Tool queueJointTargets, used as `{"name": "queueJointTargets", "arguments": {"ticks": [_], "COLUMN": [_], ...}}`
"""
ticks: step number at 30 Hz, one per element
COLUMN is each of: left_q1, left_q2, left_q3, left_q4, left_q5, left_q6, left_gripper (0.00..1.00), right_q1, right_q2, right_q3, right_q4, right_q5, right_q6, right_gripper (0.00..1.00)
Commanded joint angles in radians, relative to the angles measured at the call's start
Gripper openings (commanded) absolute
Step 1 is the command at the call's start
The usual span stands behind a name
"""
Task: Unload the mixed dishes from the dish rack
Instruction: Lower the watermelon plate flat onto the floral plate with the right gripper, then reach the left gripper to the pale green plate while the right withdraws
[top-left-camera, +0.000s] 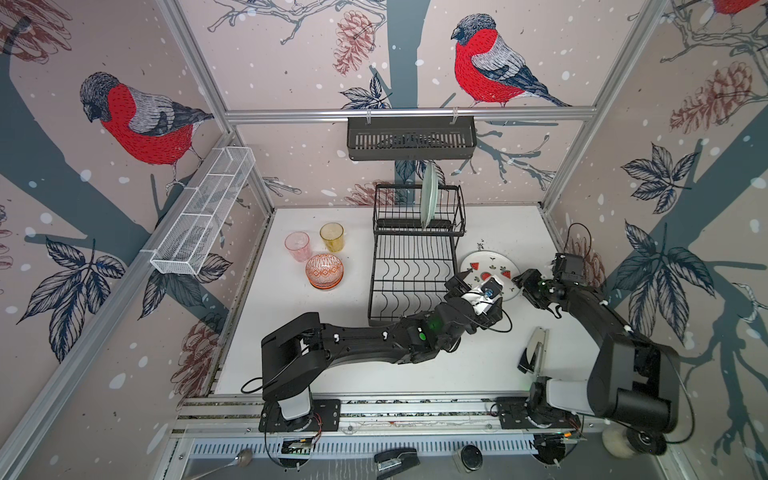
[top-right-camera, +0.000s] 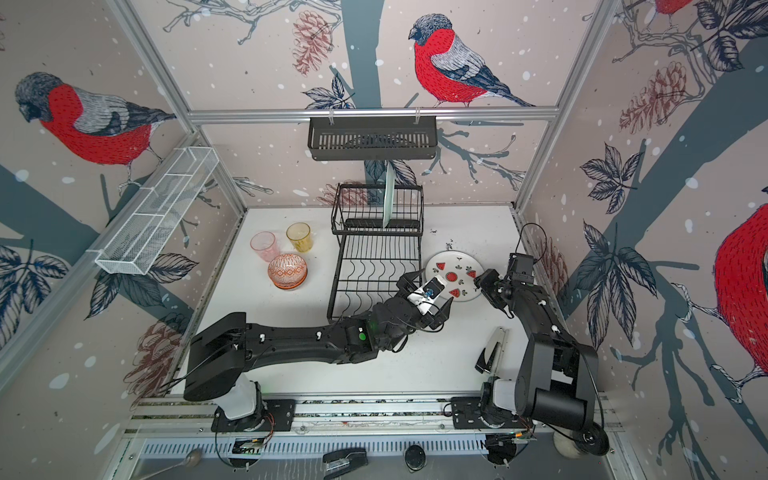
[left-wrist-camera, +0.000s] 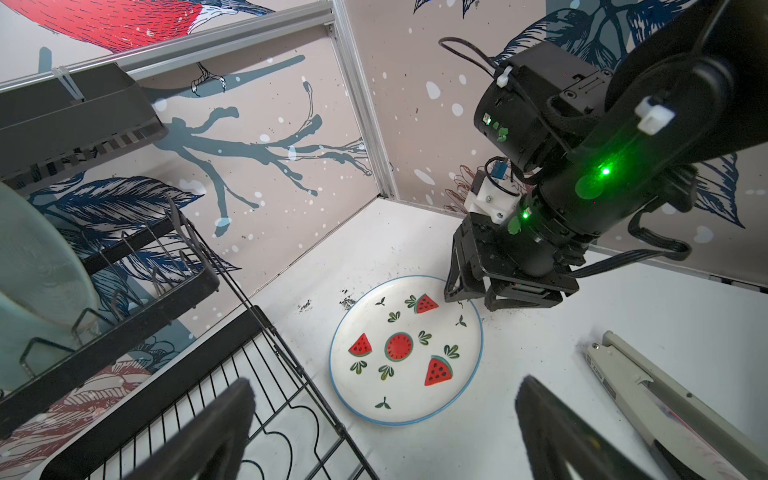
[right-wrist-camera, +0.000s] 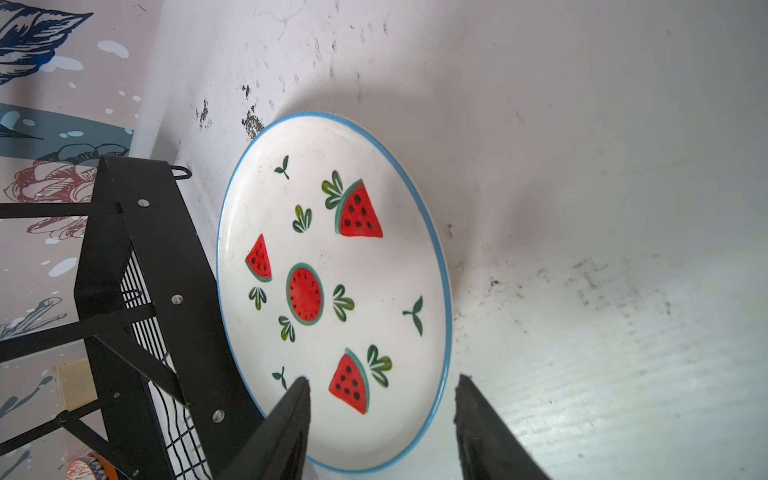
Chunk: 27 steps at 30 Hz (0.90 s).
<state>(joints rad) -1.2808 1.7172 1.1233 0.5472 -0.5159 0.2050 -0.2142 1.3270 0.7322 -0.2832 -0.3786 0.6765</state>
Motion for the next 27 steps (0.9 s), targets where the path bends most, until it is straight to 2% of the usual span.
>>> {"name": "queueJointTargets", "arguments": {"ticks": [1,6,16,21,27], "left_q1": [0.0,-0.001,0.004,0.019,0.069], "left_q2": [0.002,0.008,0.01,0.016,-0.007], "left_q3": [0.009,0.018,0.036,0.059,0.096], "left_q4": [0.028,0.027,0.001,-0.007,-0.06], "left_q5": [0.014,0.023,0.003,-0.005,0.013], "left_q6": [-0.014,-0.012,-0.012,0.01,-0.026], "left_gripper": [0.98,0.98,0.98,0.98,0.98], "right_q1": [0.013,0.047,0.122,0.187,0.25], "right_q2": [-0.02,-0.069,-0.29,-0.381,-0.461], "right_q3": [0.01,0.016,0.038,0.029,-0.01], "right_q4": [-0.004,-0.033,-0.067,-0.008,0.087], "right_q5": [-0.001,0.014,0.06,0.067,0.069], "right_q6": [-0.016,-0.005,0.027,0.026,0.026], "right_gripper": [0.59,0.65,0.77,0.81,0.85]}}
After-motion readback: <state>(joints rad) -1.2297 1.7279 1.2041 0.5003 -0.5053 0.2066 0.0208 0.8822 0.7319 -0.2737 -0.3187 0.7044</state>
